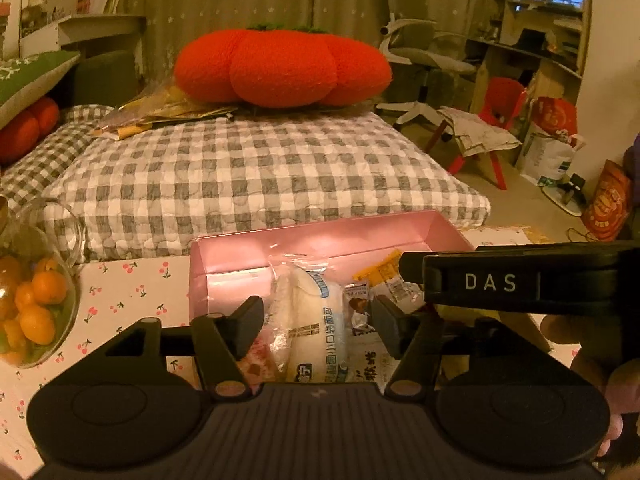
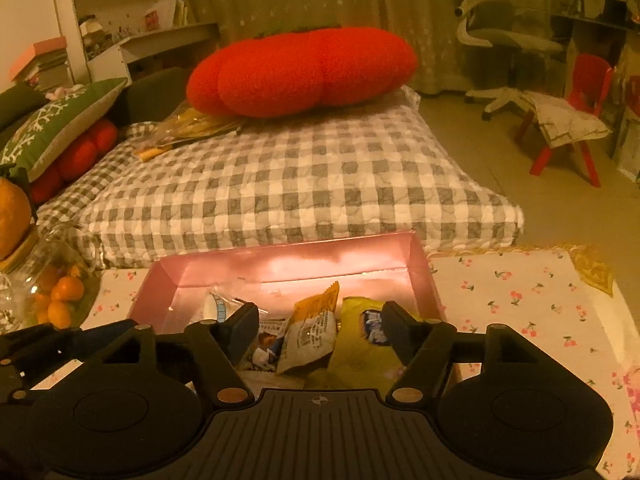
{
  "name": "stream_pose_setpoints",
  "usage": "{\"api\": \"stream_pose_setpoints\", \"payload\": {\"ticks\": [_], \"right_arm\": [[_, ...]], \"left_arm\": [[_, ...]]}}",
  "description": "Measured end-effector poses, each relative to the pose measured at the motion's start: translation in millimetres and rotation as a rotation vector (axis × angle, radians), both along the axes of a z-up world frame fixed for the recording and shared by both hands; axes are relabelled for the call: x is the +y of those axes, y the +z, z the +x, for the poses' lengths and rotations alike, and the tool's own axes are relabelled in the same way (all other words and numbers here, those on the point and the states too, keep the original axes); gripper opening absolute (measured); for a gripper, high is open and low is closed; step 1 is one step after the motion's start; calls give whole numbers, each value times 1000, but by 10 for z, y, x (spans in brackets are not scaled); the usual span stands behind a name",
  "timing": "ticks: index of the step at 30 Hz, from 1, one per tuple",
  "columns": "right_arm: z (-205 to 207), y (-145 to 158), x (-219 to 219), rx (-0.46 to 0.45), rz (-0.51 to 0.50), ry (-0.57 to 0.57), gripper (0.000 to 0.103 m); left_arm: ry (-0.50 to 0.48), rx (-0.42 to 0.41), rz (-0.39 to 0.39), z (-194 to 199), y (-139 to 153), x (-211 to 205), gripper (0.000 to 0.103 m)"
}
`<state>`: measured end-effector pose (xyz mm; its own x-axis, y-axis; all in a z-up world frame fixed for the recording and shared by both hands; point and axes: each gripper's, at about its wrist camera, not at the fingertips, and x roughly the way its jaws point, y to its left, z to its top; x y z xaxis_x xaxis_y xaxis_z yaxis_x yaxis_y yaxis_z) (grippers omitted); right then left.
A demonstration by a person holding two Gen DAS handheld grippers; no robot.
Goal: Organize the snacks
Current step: 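Open both tools to drop the two packets into the box, then move both tools back toward the two red candy wrappers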
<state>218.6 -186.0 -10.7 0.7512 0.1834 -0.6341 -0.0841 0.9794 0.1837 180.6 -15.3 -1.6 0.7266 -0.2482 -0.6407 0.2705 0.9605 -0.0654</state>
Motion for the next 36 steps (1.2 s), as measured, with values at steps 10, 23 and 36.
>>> {"api": "stream_pose_setpoints", "payload": {"ticks": [10,23,36], "right_arm": [[-222,156,-110,-8,-11,-20,83],[-690,314,-180,-7,-10,6,87],[-1286,284,-31,4,-71,103,94]], "left_arm": [[-5,-10,-4,-211,93,4,80],[-13,2,-1,-644,154,119,94],[-35,30,14,-1009,132,221,99]]}}
